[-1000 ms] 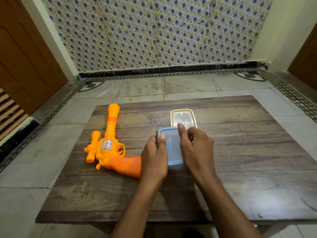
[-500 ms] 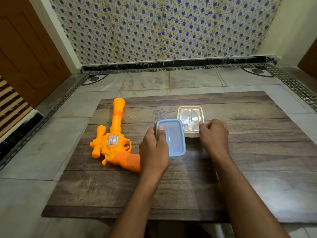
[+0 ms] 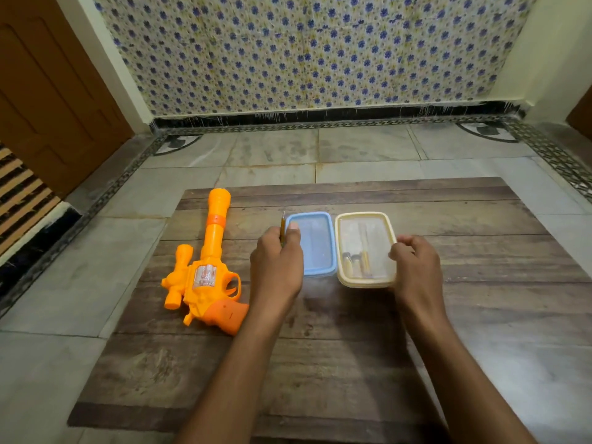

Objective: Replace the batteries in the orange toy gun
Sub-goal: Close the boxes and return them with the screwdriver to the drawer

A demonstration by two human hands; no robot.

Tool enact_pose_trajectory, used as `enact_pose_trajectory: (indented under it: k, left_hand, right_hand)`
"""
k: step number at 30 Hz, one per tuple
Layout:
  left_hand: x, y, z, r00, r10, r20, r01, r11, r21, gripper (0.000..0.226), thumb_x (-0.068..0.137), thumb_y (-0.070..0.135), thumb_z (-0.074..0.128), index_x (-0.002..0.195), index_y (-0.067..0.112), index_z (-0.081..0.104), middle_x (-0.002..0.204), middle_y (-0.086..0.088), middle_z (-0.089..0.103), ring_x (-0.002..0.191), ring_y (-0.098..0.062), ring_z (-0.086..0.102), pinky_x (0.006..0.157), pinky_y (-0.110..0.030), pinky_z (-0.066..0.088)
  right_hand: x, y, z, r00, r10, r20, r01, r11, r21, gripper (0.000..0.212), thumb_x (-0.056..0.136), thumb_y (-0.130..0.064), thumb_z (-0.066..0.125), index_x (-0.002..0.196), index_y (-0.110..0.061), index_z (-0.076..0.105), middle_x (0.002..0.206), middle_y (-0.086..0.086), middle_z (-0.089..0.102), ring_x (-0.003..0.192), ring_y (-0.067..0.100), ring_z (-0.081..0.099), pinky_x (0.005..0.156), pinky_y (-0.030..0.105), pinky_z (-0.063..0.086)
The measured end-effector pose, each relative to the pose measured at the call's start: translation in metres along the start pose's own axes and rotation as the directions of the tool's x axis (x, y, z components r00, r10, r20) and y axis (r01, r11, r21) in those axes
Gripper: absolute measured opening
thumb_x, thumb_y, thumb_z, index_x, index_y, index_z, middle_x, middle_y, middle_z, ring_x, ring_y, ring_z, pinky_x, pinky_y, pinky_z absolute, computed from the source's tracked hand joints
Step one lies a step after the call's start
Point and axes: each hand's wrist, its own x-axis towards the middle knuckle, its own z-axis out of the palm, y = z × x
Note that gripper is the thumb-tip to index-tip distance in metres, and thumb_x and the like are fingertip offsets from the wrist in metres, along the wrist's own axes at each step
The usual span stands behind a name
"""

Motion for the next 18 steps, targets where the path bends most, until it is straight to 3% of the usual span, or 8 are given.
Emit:
enact_pose_trajectory:
  k: [2,5,8,10,12,14,15,18]
  left_hand:
    - [0.02,-0.006,0.004,1.0,-0.025,0.002,0.025,1.0,0.015,0.041,0.105,0.036,0.048,0.068,0.018,0.049,0.066,0.003,0.049,0.068,-0.021,0.047,0.059,-0.034,0.03]
    - [0.044,-0.004,0.006,0.996,-0.088,0.001,0.088,0.995,0.054,0.037,0.105,0.038,0.048,0.079,0.014,0.059,0.077,-0.005,0.059,0.083,-0.03,0.058,0.066,-0.034,0.034]
    - [0.052,0.019,-0.001,0.989,-0.147,0.023,0.144,0.986,0.086,0.038,0.105,0.039,0.049,0.076,0.014,0.055,0.078,-0.014,0.061,0.091,-0.038,0.062,0.061,-0.035,0.032]
    - [0.052,0.042,-0.011,0.984,-0.172,0.047,0.169,0.983,0.076,0.04,0.104,0.04,0.049,0.071,0.018,0.05,0.074,-0.015,0.056,0.09,-0.043,0.062,0.058,-0.034,0.032]
    - [0.054,0.072,-0.025,0.981,-0.184,0.057,0.182,0.982,0.049,0.04,0.103,0.041,0.05,0.068,0.021,0.046,0.082,-0.019,0.058,0.084,-0.046,0.06,0.061,-0.036,0.035]
    - [0.054,0.124,-0.049,0.977,-0.203,0.064,0.199,0.978,0.06,0.043,0.105,0.035,0.05,0.065,0.023,0.039,0.07,-0.019,0.048,0.065,-0.033,0.048,0.059,-0.035,0.031]
    - [0.049,0.143,-0.057,0.978,-0.197,0.065,0.193,0.979,0.059,0.044,0.106,0.032,0.049,0.064,0.023,0.037,0.062,-0.011,0.04,0.061,-0.024,0.042,0.057,-0.035,0.028]
    - [0.044,0.21,-0.093,0.973,-0.225,0.055,0.221,0.973,0.073,0.043,0.106,0.029,0.049,0.067,0.018,0.036,0.062,0.003,0.039,0.058,-0.015,0.038,0.054,-0.034,0.026]
  right_hand:
    - [0.014,0.001,0.003,1.0,0.015,0.022,-0.015,1.0,0.018,0.021,0.102,-0.014,0.044,0.093,-0.014,0.064,0.084,-0.002,0.064,0.071,0.004,0.062,0.056,0.024,0.044]
    - [0.033,-0.009,0.009,0.999,0.043,0.025,-0.043,0.999,0.024,0.031,0.097,-0.016,0.039,0.069,-0.013,0.051,0.066,0.0,0.055,0.054,0.002,0.053,0.051,0.027,0.038]
    - [0.039,-0.038,0.004,0.995,0.102,0.022,-0.103,0.994,0.043,0.033,0.095,-0.024,0.037,0.069,-0.01,0.053,0.067,0.003,0.055,0.061,0.018,0.053,0.055,0.033,0.039]
    - [0.035,-0.065,-0.001,0.992,0.126,0.029,-0.127,0.991,0.033,0.04,0.106,-0.023,0.039,0.07,-0.016,0.054,0.067,0.0,0.056,0.061,0.015,0.053,0.055,0.031,0.04]
    - [0.031,-0.097,-0.008,0.993,0.113,0.034,-0.113,0.994,0.001,0.044,0.109,-0.027,0.04,0.068,-0.019,0.053,0.064,-0.002,0.055,0.059,0.013,0.051,0.056,0.031,0.04]
    - [0.029,-0.146,-0.02,0.991,0.123,0.044,-0.123,0.992,-0.013,0.045,0.109,-0.03,0.039,0.068,-0.018,0.053,0.063,0.0,0.055,0.059,0.015,0.051,0.056,0.032,0.04]
    - [0.025,-0.161,-0.023,0.992,0.115,0.06,-0.115,0.993,-0.015,0.044,0.109,-0.031,0.039,0.071,-0.017,0.056,0.065,0.001,0.056,0.06,0.016,0.053,0.056,0.033,0.041]
    - [0.02,-0.234,-0.04,0.986,0.149,0.081,-0.148,0.989,-0.008,0.041,0.109,-0.03,0.039,0.079,-0.017,0.063,0.07,0.002,0.062,0.063,0.015,0.059,0.052,0.027,0.045]
